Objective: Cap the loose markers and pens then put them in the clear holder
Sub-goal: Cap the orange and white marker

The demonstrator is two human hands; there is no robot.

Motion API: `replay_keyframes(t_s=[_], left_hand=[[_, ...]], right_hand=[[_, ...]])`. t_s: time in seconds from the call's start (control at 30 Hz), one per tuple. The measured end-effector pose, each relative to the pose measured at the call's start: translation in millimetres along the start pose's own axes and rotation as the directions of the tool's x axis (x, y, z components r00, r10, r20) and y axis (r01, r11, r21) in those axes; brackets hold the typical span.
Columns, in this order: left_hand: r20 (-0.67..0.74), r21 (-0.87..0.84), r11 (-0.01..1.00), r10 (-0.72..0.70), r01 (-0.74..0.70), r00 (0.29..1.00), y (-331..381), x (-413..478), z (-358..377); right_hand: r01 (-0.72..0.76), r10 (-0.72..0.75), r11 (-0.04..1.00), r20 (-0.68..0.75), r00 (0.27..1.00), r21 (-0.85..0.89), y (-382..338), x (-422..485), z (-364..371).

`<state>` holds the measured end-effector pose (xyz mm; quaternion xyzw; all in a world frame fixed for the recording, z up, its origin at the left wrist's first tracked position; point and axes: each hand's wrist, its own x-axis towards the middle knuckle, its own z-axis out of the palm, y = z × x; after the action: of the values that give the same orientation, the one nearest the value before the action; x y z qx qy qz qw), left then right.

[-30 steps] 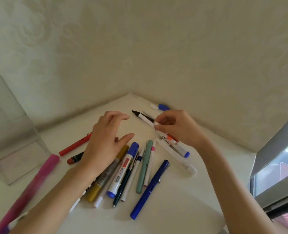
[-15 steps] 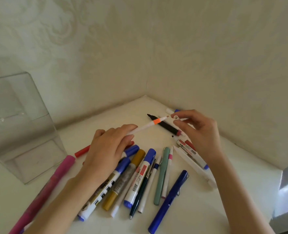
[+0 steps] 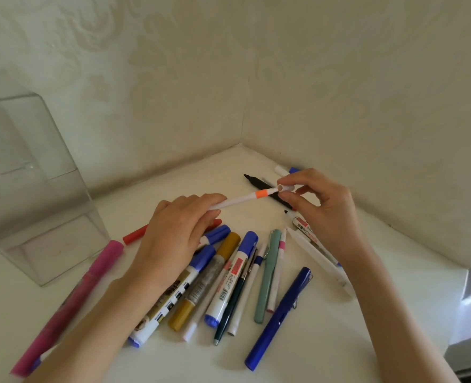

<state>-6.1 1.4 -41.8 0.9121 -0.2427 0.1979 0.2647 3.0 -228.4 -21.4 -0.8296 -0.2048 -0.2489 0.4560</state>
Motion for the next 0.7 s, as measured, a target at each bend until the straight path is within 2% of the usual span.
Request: replay_keyframes(t_s=[0.1, 0.23, 0.33, 0.4, 0.53, 0.7], left_hand=[[0.025, 0.011, 1.0, 0.005, -0.005, 1.0, -2.3, 0.5, -2.1], [0.093, -0.137, 0.991, 0.02, -0.007, 0.995, -5.4, 3.4, -4.8], [0.119, -0.267, 0.964, 0.013, 0.019, 0.993, -2.4, 2.0, -1.2], [0.084, -0.318, 0.947, -0.01, 0.037, 0.996, 0.0, 0.6, 2.7], [0.034, -0.364, 0.93, -0.038, 0.048, 0.999, 0.0, -1.2, 7.0], [0.017, -0.303, 0.952, -0.042, 0.045, 0.999, -1.4, -1.5, 4.4]], right_hand=[[0.078, -0.069, 0.992, 0.086, 0.994, -0.099, 2.1, -0.7, 0.5], [-0.066, 0.051, 0.995, 0.202, 0.978, 0.07, -1.6, -1.6, 2.9], [-0.2, 0.157, 0.919, 0.151, 0.976, 0.34, -4.6, -0.7, 7.6], [-0.21, 0.179, 0.863, 0.11, 0.978, 0.459, -6.5, -0.4, 11.0], [-0.163, 0.15, 0.843, 0.067, 0.986, 0.513, -10.9, -1.4, 16.8], [-0.173, 0.159, 0.863, 0.069, 0.985, 0.475, -11.6, -2.0, 22.4]])
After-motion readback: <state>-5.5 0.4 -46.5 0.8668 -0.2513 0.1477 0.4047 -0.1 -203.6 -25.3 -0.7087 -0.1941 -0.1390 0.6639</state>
